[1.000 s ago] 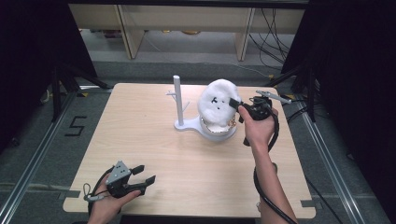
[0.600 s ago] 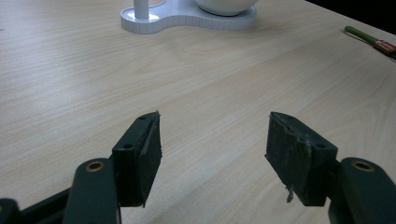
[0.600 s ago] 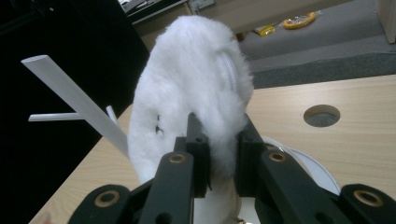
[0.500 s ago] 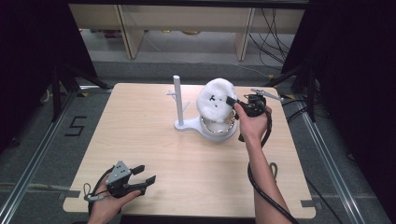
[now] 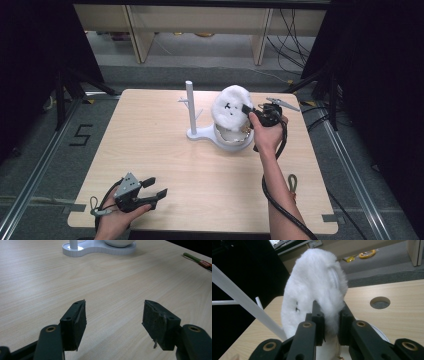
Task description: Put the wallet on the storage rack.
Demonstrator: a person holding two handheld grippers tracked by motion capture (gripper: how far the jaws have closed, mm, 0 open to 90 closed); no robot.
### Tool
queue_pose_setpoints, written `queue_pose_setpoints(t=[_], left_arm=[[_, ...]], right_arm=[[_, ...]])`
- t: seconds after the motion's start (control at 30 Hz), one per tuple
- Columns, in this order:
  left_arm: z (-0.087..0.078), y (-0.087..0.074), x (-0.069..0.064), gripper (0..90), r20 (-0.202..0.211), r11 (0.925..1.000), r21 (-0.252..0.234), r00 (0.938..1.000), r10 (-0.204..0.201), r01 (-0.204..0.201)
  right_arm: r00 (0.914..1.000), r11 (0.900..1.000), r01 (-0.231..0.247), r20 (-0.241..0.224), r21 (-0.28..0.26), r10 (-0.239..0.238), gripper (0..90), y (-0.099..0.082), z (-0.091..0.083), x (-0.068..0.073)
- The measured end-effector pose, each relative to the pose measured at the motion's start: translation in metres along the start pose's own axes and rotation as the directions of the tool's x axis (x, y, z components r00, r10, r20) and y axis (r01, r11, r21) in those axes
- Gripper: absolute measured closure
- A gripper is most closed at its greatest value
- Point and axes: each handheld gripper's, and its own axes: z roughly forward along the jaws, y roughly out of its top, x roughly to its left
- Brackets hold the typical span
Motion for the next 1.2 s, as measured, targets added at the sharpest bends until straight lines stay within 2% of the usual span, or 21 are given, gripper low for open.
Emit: queue_pose_setpoints(t=[0.1,0.23,0.27,0.3,0.37,0.4,0.43,0.47,0.5,0.53,0.57,0.6,0.63,0.77,0.8,0.87,0.9,1.0,1.13,1.17,1.2], left_arm=[[0.0,0.0,0.001,34.8,0.002,1.0,0.001,1.0,0.007,-0.007],[0.0,0.0,0.002,34.8,0.008,1.0,-0.002,0.9999,0.008,-0.008],[0.0,0.0,0.002,34.8,0.008,1.0,-0.003,0.9999,0.008,-0.008],[0.0,0.0,0.002,34.9,0.008,1.0,-0.002,0.9999,0.008,-0.008],[0.0,0.0,0.001,34.8,0.0,1.0,0.003,1.0,0.009,-0.009],[0.0,0.0,0.001,34.9,-0.002,0.9999,0.006,1.0,0.01,-0.01],[0.0,0.0,0.001,34.8,-0.002,0.9999,0.006,1.0,0.009,-0.009],[-0.001,0.0,0.001,34.8,-0.003,0.9999,0.006,0.9999,0.01,-0.01],[0.0,-0.001,0.001,34.8,0.0,1.0,0.002,1.0,0.008,-0.008],[0.0,-0.001,0.001,34.8,0.0,1.0,0.002,1.0,0.007,-0.007],[0.0,-0.001,0.001,34.8,0.002,1.0,0.003,1.0,0.007,-0.007],[0.0,-0.001,0.0,34.8,0.0,1.0,0.0,1.0,0.004,-0.004],[0.0,-0.001,0.001,34.8,0.0,1.0,0.004,1.0,0.009,-0.009],[-0.001,-0.001,0.001,34.8,-0.004,1.0,0.005,1.0,0.008,-0.008],[0.0,-0.001,0.001,34.8,0.001,1.0,0.001,1.0,0.006,-0.006],[0.0,-0.002,0.0,34.8,-0.001,1.0,0.001,1.0,-0.008,0.008],[0.0,-0.001,0.001,34.8,0.0,1.0,0.002,1.0,0.001,-0.001],[-0.001,-0.001,0.0,34.8,-0.004,0.9999,0.006,1.0,0.009,-0.009],[-0.001,-0.001,0.0,34.8,-0.004,0.9999,0.008,1.0,0.009,-0.009],[-0.001,-0.001,0.0,34.8,-0.004,0.9999,0.009,0.9999,0.01,-0.01],[0.0,-0.001,0.0,34.8,-0.004,0.9999,0.009,0.9999,0.01,-0.01]], right_arm=[[0.9994,0.9992,0.036,0.005,-0.016,-0.036,80.3,-0.002,0.002,-0.003],[0.9996,0.9997,0.022,0.015,-0.013,-0.022,80.1,-0.01,0.004,-0.005],[0.9983,0.9983,0.054,0.021,-0.019,-0.054,80.0,-0.011,0.005,-0.007],[0.9992,0.9994,0.032,0.024,-0.013,-0.032,79.9,-0.014,0.004,-0.006],[0.9976,0.9982,0.057,0.039,-0.018,-0.056,79.5,-0.017,0.006,-0.008],[0.9954,0.9961,0.086,0.044,-0.018,-0.086,79.3,-0.018,0.006,-0.009],[0.9962,0.998,0.063,0.061,-0.006,-0.062,79.2,-0.02,0.005,-0.006],[0.9911,0.9935,0.113,0.073,-0.013,-0.112,78.9,-0.023,0.006,-0.009],[0.9911,0.9935,0.113,0.073,-0.013,-0.112,78.9,-0.023,0.006,-0.009],[0.9925,0.9958,0.091,0.083,-0.009,-0.09,78.9,-0.025,0.005,-0.005],[0.9883,0.9917,0.127,0.087,-0.018,-0.125,78.9,-0.026,0.006,-0.007],[0.9902,0.994,0.108,0.092,-0.019,-0.106,78.9,-0.027,0.006,-0.005],[0.9814,0.9866,0.162,0.108,-0.02,-0.159,78.9,-0.028,0.007,-0.008],[0.9742,0.9825,0.185,0.134,-0.017,-0.182,78.6,-0.032,0.006,-0.007],[0.9646,0.9736,0.228,0.14,-0.015,-0.224,78.5,-0.032,0.006,-0.008],[0.971,0.983,0.183,0.156,0.002,-0.182,77.9,-0.036,0.005,-0.003],[0.9622,0.9738,0.227,0.153,0.004,-0.225,77.6,-0.036,0.006,-0.007],[0.9601,0.9744,0.224,0.167,0.021,-0.224,76.9,-0.039,0.006,-0.007],[0.9498,0.968,0.244,0.187,0.059,-0.251,75.3,-0.044,0.007,-0.009],[0.9536,0.9724,0.225,0.191,0.063,-0.233,74.6,-0.045,0.007,-0.007],[0.942,0.9607,0.266,0.19,0.078,-0.277,73.6,-0.044,0.007,-0.011]])
